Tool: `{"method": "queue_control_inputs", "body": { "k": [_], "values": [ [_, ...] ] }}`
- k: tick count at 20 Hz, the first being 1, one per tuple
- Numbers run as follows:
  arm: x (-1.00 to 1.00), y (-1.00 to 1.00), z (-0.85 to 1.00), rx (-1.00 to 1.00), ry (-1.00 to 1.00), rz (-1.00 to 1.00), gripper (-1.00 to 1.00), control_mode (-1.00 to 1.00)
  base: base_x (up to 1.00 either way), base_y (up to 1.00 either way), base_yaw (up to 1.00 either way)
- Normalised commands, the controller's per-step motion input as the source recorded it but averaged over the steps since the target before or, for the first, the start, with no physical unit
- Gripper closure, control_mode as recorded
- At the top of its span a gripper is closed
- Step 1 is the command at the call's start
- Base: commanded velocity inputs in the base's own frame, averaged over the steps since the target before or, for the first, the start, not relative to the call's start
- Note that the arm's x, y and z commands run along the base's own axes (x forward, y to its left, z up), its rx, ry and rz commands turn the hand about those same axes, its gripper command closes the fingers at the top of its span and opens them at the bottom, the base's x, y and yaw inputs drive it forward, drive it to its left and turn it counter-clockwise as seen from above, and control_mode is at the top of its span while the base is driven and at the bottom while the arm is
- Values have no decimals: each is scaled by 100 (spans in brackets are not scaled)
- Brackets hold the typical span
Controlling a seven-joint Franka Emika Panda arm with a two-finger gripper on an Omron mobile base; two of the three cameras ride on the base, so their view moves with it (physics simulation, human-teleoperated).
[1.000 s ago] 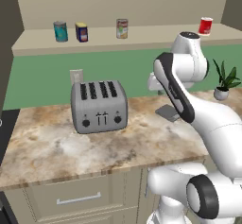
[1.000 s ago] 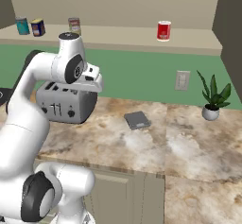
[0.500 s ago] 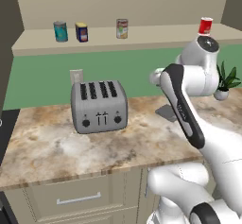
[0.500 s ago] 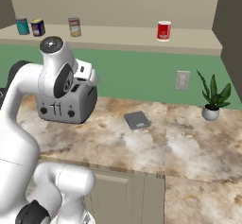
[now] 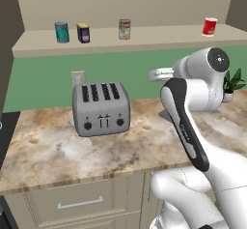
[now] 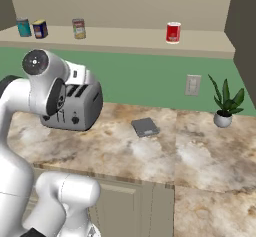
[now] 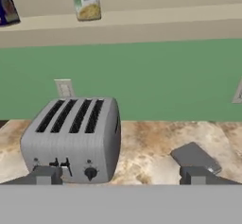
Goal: Stack two cans on top of the other two cans in the cabinet.
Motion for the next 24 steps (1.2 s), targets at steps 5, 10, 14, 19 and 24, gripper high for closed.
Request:
{"method": "queue_control_inputs", "body": {
  "k": [5,10,14,19,24],
  "values": [
    [-3,31,45,0,-2,0,-100,-100,0,0,0],
    [-4,39,39,0,-11,0,-100,-100,0,0,0],
    [0,46,36,0,-6,0,-100,-100,0,0,0],
    [0,49,31,0,0,4,-100,-100,0,0,0],
    [0,52,26,0,0,14,-100,-100,0,0,0]
  ]
}}
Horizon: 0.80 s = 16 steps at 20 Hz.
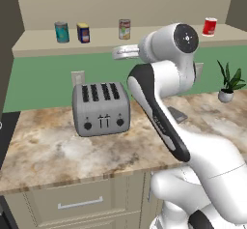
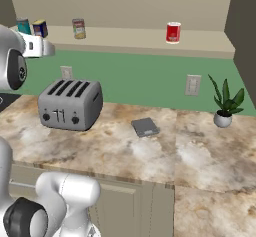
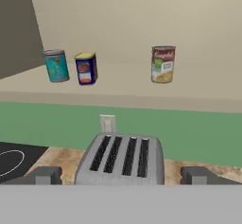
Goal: Stack two cans on top of the other two cans in the cabinet.
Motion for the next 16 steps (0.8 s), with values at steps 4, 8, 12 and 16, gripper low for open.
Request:
{"method": "queue_control_inputs", "body": {
  "k": [4,8,12,16],
  "values": [
    [-1,55,3,1,-1,12,-100,-100,0,0,0],
    [0,57,0,2,-1,10,-100,-100,0,0,0],
    [3,56,0,0,-1,4,-100,-100,0,0,0],
    [11,52,2,1,0,0,-100,-100,0,0,0]
  ]
}}
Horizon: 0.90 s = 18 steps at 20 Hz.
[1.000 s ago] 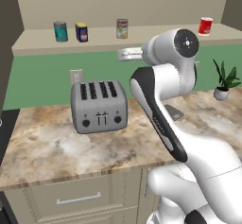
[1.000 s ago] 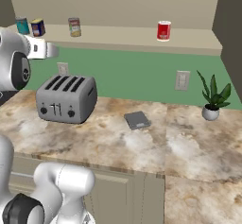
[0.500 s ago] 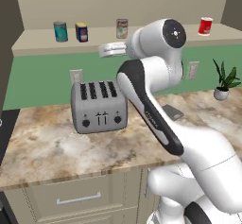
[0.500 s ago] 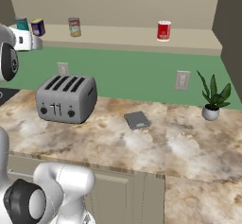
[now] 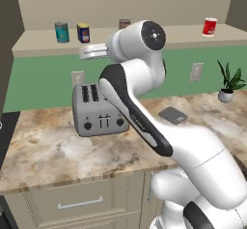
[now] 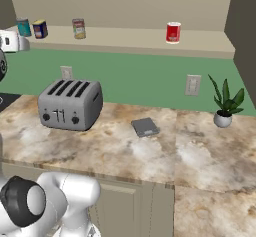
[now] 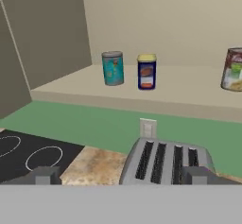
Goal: Stack two cans on top of the other two cans in the cabinet.
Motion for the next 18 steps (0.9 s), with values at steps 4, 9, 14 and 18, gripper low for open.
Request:
{"method": "queue_control_inputs", "body": {
  "k": [4,9,14,18],
  "values": [
    [12,47,14,0,1,0,-100,-100,0,0,0],
    [22,35,13,3,8,0,-100,-100,0,0,0],
    [26,7,0,0,8,3,-100,-100,0,0,0],
    [34,0,-5,0,2,0,-100,-100,0,0,0]
  ]
}}
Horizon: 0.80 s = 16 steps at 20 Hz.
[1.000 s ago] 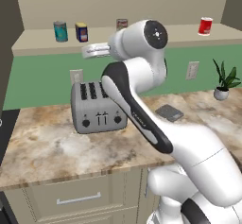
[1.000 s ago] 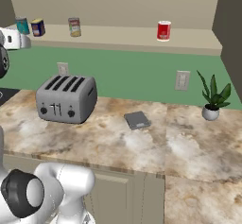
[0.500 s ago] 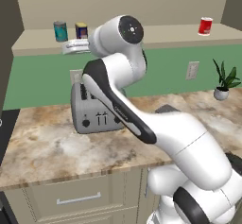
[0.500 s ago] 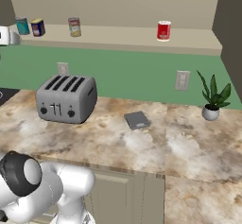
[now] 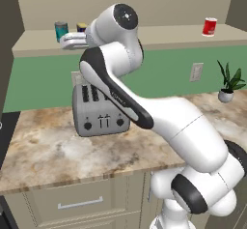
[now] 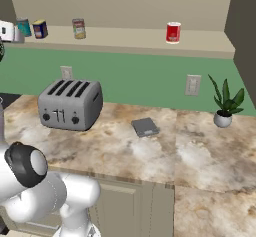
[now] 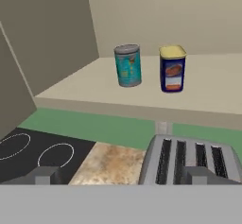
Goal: Stack two cans on top of the other two cans in the cabinet.
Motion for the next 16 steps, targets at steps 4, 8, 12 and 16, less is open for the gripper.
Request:
{"method": "queue_control_inputs", "body": {
  "k": [4,8,12,16],
  "values": [
    [30,5,-7,0,0,0,-100,-100,0,0,0],
    [29,16,-2,0,-4,0,-100,-100,0,0,0],
    [33,15,0,0,-1,-1,-100,-100,0,0,0],
    [31,19,0,0,0,-8,-100,-100,0,0,0]
  ]
}}
